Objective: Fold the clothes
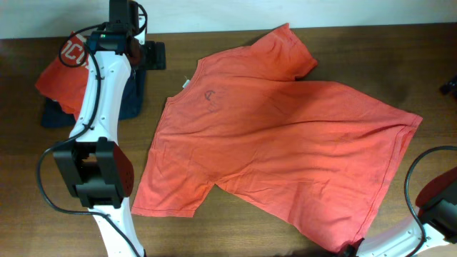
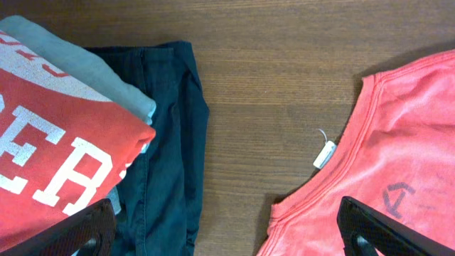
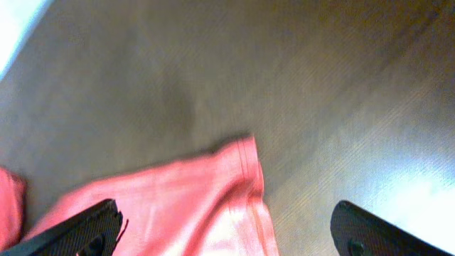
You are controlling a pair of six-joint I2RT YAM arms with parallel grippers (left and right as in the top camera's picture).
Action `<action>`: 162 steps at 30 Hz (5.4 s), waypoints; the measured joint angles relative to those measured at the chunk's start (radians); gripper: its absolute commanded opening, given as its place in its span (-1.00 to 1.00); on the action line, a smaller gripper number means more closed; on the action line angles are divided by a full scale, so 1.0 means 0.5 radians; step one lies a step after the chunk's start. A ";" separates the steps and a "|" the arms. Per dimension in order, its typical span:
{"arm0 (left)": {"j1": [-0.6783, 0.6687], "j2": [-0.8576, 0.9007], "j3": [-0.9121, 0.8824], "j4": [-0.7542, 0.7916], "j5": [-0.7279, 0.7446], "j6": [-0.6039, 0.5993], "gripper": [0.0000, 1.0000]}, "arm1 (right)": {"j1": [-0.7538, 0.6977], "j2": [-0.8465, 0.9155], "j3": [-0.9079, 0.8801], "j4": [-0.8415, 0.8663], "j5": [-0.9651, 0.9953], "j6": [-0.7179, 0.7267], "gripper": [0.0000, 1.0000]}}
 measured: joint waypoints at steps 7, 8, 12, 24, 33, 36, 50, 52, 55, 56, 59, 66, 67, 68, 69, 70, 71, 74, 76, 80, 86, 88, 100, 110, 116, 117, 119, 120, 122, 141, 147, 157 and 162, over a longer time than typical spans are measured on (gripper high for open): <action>0.000 0.000 0.000 0.014 -0.001 0.000 0.98 | 0.012 -0.001 0.001 -0.546 -0.209 -0.031 1.00; 0.000 0.000 0.000 0.015 0.000 0.000 0.99 | 0.019 -0.001 0.001 -0.607 -0.224 -0.041 1.00; 0.000 0.000 0.000 0.014 0.000 0.000 0.98 | 0.087 -0.001 0.001 -0.798 -0.233 -0.073 0.97; 0.000 0.000 0.000 0.105 0.030 -0.001 0.99 | 0.207 -0.001 0.001 -0.783 -0.146 -0.090 0.97; -0.072 0.000 0.001 0.317 0.556 -0.021 -0.43 | 0.207 -0.001 0.001 -0.783 -0.137 -0.091 0.97; -0.179 0.000 0.001 0.427 0.623 -0.022 -0.79 | 0.207 -0.001 0.001 -0.784 -0.137 -0.092 0.97; -0.604 0.092 0.001 0.351 0.513 -0.015 -0.94 | 0.207 -0.001 0.001 -0.784 -0.137 -0.090 0.97; -0.596 0.095 0.001 0.320 0.497 -0.015 -0.94 | 0.207 -0.001 0.001 -0.784 -0.137 -0.089 0.97; -0.560 0.095 0.001 0.269 0.485 -0.015 -0.89 | 0.207 -0.001 0.001 -0.783 -0.136 -0.090 0.97; -0.541 0.096 0.001 0.264 0.484 -0.015 -0.88 | 0.207 -0.001 0.001 -0.783 -0.136 -0.091 0.97; -0.463 0.098 0.001 0.261 0.489 -0.015 -0.88 | 0.207 -0.001 0.001 -0.783 -0.137 -0.090 0.97; -0.300 0.098 0.001 0.181 0.678 -0.006 -1.00 | 0.207 -0.001 0.001 -0.783 -0.137 -0.092 0.97; -0.311 0.098 0.001 0.153 0.697 -0.001 -1.00 | 0.207 -0.001 0.001 -0.783 -0.137 -0.090 0.97; -0.324 0.098 0.001 0.123 0.711 0.002 -1.00 | 0.207 -0.001 0.001 -0.783 -0.136 -0.091 0.98; -0.338 0.098 0.001 0.088 0.720 0.006 -1.00 | 0.207 -0.001 0.001 -0.783 -0.137 -0.090 0.97; -0.352 0.098 0.002 0.039 0.727 0.008 -1.00 | 0.207 -0.001 0.001 -0.783 -0.137 -0.090 0.97; -0.362 0.098 0.004 -0.003 0.730 0.009 -1.00 | 0.207 -0.001 0.001 -0.783 -0.137 -0.090 0.97; -0.399 0.100 0.029 -0.159 0.726 0.014 -1.00 | 0.207 -0.001 0.001 -0.783 -0.137 -0.091 0.97; -0.414 0.101 0.059 -0.294 0.690 0.014 -1.00 | 0.207 -0.001 0.001 -0.784 -0.136 -0.090 0.97; -0.418 0.101 0.079 -0.512 0.560 0.015 -0.99 | 0.207 -0.001 0.001 -0.783 -0.137 -0.091 0.98; -0.393 0.101 0.079 -0.460 0.479 0.016 -0.82 | 0.207 -0.001 0.001 -0.783 -0.136 -0.091 0.97; -0.376 0.101 0.079 -0.398 0.463 0.021 -0.69 | 0.207 -0.001 0.001 -0.783 -0.136 -0.091 0.97; -0.363 0.104 0.159 -0.266 0.579 0.028 -1.00 | 0.206 -0.001 0.001 -0.465 -0.170 -0.079 0.97; -0.453 0.105 0.806 -0.168 0.695 0.029 -1.00 | 0.206 -0.001 0.001 -0.465 -0.198 -0.072 0.97; -0.639 0.123 0.890 0.169 0.710 0.103 -1.00 | 0.207 -0.001 0.001 -0.465 -0.199 -0.072 0.97; -0.658 0.139 0.894 0.208 0.713 0.117 -1.00 | 0.206 -0.001 0.001 -0.465 -0.198 -0.072 0.97; -0.690 0.209 0.909 0.296 0.715 0.139 -1.00 | 0.207 -0.001 0.001 -0.465 -0.199 -0.073 0.97; -0.697 0.246 0.909 0.330 0.716 0.145 -1.00 | 0.207 -0.001 0.000 -0.464 -0.199 -0.072 0.97; -0.704 0.353 0.909 0.427 0.719 0.154 -1.00 | 0.206 -0.001 0.001 -0.465 -0.198 -0.074 0.97; -0.698 1.105 0.901 0.911 0.719 0.176 -1.00 | 0.207 -0.001 0.001 -0.464 -0.199 -0.072 0.97; -0.698 1.190 0.901 0.936 0.719 0.175 -1.00 | 0.207 -0.001 0.001 -0.465 -0.199 -0.072 0.97; -0.698 1.296 0.901 0.967 0.719 0.175 -1.00 | 0.207 -0.001 0.001 -0.464 -0.200 -0.072 0.97; -0.698 1.327 0.902 0.862 0.719 0.176 -1.00 | 0.207 -0.001 0.001 -0.465 -0.199 -0.072 0.97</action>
